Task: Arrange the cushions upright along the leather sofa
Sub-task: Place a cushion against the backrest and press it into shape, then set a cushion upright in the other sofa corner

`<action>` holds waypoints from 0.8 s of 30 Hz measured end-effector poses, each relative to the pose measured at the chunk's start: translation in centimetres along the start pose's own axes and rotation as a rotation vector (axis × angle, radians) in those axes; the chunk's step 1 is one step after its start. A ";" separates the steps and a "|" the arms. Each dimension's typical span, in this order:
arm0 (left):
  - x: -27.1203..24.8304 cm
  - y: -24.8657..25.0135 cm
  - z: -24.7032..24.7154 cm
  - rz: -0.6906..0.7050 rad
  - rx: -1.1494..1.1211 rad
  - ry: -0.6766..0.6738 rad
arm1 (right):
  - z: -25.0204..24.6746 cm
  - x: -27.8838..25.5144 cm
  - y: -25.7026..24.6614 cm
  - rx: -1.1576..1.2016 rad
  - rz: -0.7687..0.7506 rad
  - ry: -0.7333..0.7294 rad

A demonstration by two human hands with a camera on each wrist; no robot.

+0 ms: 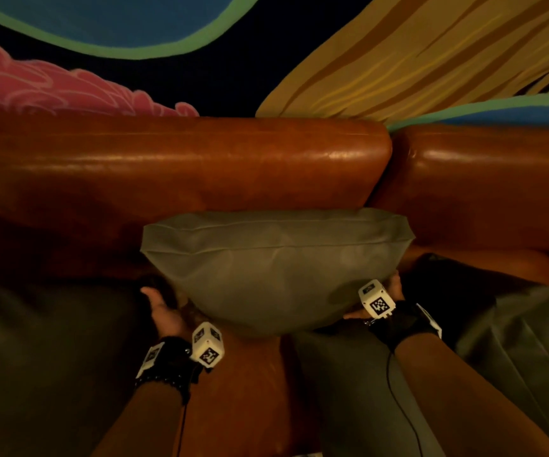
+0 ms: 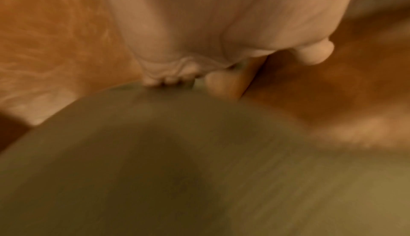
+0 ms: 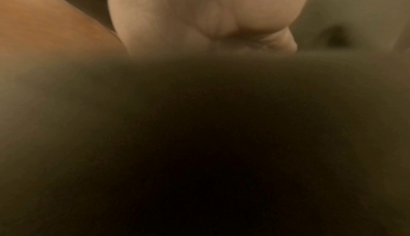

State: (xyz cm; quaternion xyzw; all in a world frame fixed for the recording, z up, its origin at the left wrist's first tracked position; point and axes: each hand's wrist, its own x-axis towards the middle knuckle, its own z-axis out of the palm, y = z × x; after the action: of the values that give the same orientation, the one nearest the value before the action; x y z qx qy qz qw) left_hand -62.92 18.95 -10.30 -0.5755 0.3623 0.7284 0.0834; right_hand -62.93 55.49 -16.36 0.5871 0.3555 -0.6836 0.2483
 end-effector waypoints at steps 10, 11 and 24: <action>-5.0 -2.0 -7.9 -0.108 0.647 -0.051 | -1.8 -11.4 2.0 -0.328 -0.234 0.046; -6.4 -2.8 -8.2 -0.108 0.699 -0.071 | -1.9 -13.4 2.7 -0.379 -0.286 0.033; -20.1 -16.2 -5.8 0.334 1.292 -0.634 | -20.3 -29.6 9.0 -1.250 -1.144 0.655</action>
State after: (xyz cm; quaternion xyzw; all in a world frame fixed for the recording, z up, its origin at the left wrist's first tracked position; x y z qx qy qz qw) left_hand -43.15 32.97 0.37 -0.1109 0.7603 0.5042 0.3943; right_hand -37.84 63.37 9.69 0.2443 0.9516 -0.1839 0.0309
